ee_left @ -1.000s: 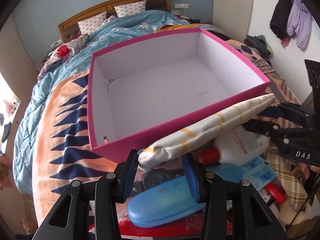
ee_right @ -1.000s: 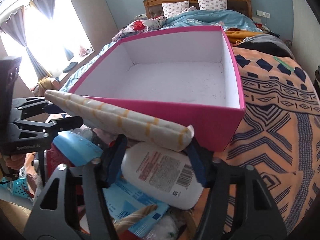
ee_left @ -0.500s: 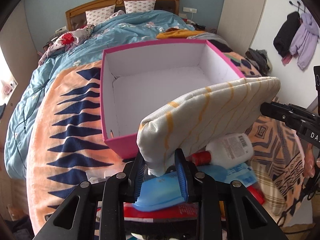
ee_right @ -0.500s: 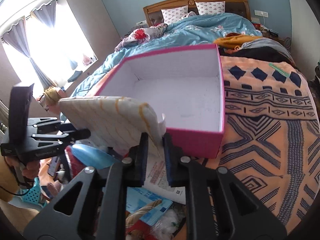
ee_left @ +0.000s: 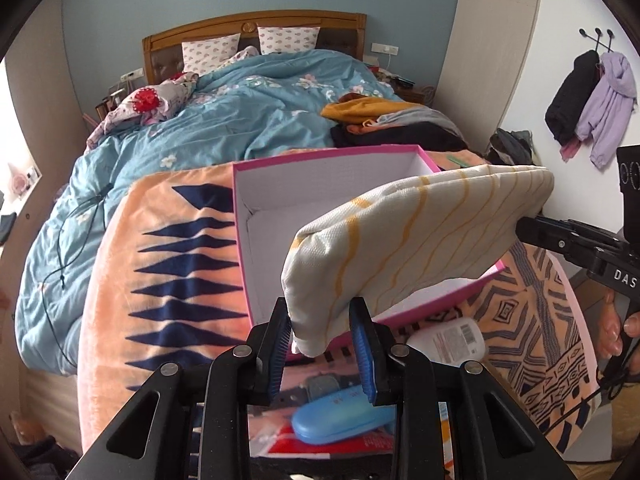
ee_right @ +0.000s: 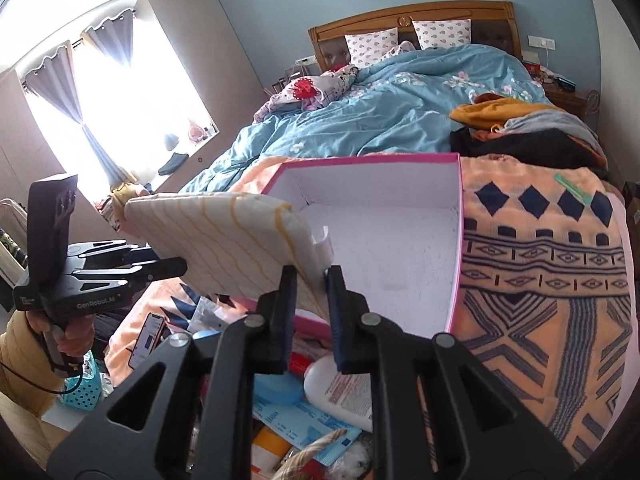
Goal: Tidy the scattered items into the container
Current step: 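Lift the striped pouch with the right gripper toward the pink box, then lower the striped pouch into the pink box and open the right gripper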
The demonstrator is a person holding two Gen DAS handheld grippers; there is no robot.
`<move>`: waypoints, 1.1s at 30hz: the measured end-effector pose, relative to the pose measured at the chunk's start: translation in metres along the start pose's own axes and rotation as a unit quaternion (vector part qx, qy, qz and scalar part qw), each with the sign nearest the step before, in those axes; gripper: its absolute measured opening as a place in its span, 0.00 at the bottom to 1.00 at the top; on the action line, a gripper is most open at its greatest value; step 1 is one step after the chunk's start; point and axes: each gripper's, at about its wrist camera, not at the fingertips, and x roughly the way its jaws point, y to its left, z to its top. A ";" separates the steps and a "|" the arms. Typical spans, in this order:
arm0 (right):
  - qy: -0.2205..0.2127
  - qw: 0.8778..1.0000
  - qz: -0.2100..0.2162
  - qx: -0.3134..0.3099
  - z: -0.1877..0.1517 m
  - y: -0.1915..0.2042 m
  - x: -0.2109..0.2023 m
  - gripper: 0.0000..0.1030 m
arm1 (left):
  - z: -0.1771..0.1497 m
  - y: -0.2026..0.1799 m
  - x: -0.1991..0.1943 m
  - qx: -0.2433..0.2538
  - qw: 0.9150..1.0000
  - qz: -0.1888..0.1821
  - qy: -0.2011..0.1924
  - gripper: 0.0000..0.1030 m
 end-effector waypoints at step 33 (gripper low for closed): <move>0.093 0.992 0.000 0.091 0.028 -0.067 0.109 0.17 | 0.050 0.035 0.114 -0.061 0.992 0.034 0.105 0.29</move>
